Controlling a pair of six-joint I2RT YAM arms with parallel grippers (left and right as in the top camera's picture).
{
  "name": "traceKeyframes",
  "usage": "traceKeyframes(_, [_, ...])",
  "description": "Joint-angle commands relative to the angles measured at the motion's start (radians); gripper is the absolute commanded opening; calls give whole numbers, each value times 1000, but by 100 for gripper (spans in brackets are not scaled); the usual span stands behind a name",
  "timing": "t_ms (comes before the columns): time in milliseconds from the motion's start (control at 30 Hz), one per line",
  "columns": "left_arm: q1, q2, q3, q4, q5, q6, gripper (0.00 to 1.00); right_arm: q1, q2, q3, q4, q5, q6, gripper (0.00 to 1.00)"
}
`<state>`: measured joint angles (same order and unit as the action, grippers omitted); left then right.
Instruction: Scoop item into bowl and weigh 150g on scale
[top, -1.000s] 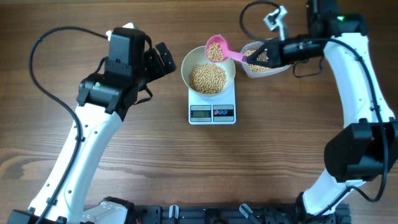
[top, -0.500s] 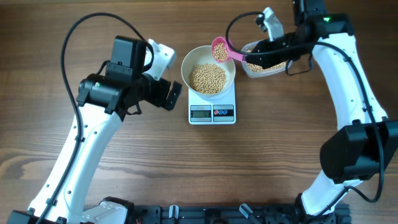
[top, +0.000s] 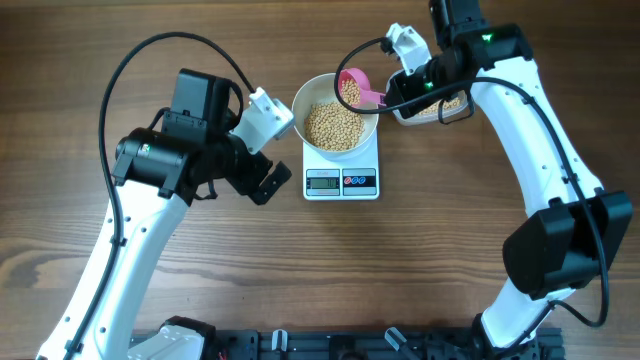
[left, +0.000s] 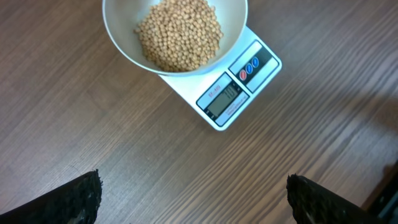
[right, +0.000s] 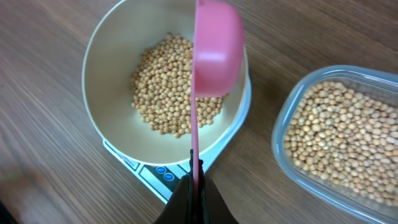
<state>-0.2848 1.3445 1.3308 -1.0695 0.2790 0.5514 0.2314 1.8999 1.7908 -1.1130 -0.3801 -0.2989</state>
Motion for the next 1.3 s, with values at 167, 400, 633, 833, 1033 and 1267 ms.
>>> traceKeyframes(167, [3,-14,-2,-2,8,47,100,2,-26,20,11,73,-64,4])
traceKeyframes(400, [3,-14,-2,-2,8,47,100,17,-26,20,32,82,-110,4])
traceKeyframes(633, [3,-14,-2,-1,8,47,100,43,-26,20,55,122,-117,4])
traceKeyframes(833, [3,-14,-2,-1,8,47,100,43,-26,20,46,122,-120,4])
traceKeyframes(1033, [3,-14,-2,-1,8,47,100,59,-26,20,3,121,-140,4])
traceKeyframes(1267, [2,-13,-2,-1,8,47,100,98,-33,21,2,122,-145,4])
